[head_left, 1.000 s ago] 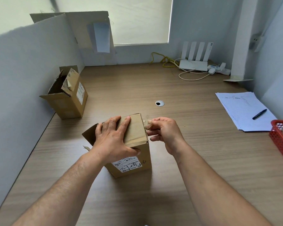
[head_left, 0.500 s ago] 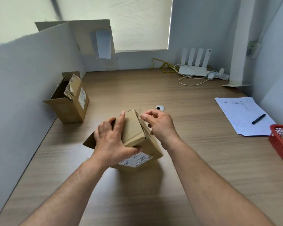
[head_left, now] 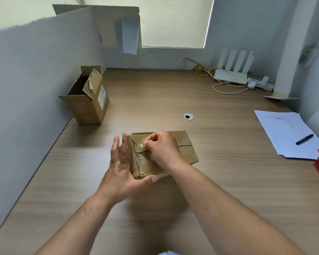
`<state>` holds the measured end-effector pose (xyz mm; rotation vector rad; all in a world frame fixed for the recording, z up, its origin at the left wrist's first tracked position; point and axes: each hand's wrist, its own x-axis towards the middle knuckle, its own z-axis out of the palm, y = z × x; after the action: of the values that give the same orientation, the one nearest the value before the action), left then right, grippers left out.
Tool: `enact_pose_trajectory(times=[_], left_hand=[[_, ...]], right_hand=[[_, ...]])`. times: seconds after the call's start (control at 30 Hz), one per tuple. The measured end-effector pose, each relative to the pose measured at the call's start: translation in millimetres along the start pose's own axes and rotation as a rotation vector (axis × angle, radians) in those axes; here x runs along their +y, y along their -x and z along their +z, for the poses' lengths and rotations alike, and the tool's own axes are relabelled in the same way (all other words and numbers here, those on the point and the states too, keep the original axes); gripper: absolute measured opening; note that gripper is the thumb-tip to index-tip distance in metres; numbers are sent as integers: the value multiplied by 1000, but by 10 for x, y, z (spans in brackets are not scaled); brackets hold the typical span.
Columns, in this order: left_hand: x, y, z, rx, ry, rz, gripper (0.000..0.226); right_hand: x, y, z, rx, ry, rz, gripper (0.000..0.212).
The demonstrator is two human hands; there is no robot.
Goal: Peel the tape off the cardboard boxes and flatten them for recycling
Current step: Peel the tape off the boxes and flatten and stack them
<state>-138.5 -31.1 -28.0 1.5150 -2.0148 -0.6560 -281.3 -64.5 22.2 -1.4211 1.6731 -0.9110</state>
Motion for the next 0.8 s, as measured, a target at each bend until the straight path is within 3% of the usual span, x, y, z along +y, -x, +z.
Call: enact_pose_trajectory(times=[0.1, 0.3, 0.43, 0.57, 0.8], left_hand=[[-164, 84, -141, -56, -29, -1, 128], [-532, 304, -22, 5, -50, -111, 125], [-633, 295, 20, 48, -9, -179, 112], [-637, 139, -27, -9, -87, -167, 113], [-654, 95, -17, -13, -62, -149, 118]], right_hand=[[-25, 21, 193, -52, 63, -4, 15], [92, 9, 585, -138, 184, 76, 9], [199, -139, 615, -102, 109, 155, 17], [254, -205, 496, -65, 332, 77, 12], [164, -172, 466, -127, 746, -117, 48]])
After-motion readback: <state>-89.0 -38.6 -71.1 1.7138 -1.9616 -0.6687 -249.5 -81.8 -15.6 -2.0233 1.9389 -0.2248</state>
